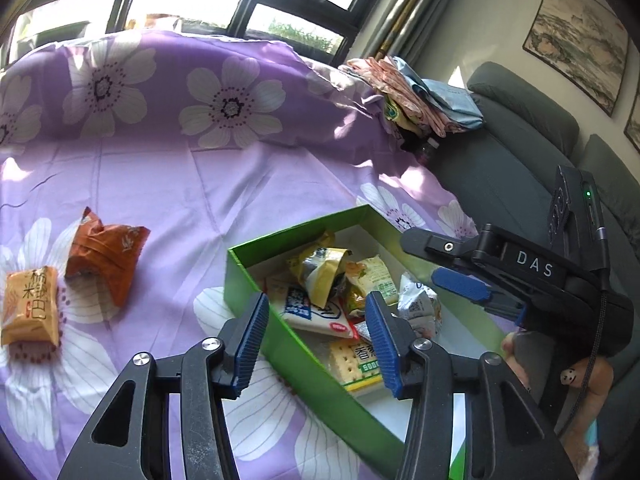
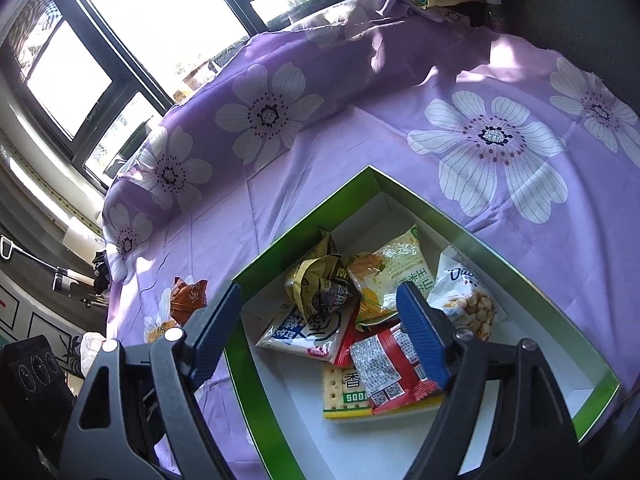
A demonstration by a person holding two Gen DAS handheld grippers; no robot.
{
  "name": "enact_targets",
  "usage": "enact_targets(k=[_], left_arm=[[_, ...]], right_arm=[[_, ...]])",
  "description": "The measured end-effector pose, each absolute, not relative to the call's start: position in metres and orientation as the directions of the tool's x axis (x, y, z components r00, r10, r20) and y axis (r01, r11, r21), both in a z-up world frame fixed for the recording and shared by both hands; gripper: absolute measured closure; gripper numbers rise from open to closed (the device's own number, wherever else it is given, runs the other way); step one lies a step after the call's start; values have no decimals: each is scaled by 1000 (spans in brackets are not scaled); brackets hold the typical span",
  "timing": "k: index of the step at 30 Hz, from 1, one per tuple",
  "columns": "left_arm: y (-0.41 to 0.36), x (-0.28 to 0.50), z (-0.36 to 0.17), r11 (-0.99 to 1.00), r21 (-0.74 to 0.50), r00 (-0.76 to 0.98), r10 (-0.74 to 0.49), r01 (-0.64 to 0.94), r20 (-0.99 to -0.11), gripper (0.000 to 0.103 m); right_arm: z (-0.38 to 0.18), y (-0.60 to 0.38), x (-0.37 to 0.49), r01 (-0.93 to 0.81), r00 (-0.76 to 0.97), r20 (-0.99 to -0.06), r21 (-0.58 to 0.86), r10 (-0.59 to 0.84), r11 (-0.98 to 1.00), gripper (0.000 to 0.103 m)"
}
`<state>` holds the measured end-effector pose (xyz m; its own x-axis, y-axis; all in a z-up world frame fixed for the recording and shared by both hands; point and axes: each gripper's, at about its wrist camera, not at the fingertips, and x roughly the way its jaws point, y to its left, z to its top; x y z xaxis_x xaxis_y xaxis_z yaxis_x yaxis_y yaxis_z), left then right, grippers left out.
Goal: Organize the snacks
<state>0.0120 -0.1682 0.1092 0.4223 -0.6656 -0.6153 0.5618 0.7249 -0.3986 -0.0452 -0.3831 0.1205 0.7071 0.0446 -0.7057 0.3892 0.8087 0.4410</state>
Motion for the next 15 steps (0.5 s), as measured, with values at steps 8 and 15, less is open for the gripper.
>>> enact_targets(k=[8, 15], left_arm=[[-47, 37, 115, 866, -404, 585, -497, 295, -640, 19], [47, 67, 76, 926, -377, 621, -293, -4, -727, 18]], right_arm=[[128, -345, -32, 364, 721, -693, 351, -22, 862, 8], [125, -304, -18, 307, 742, -671, 333, -5, 892, 7]])
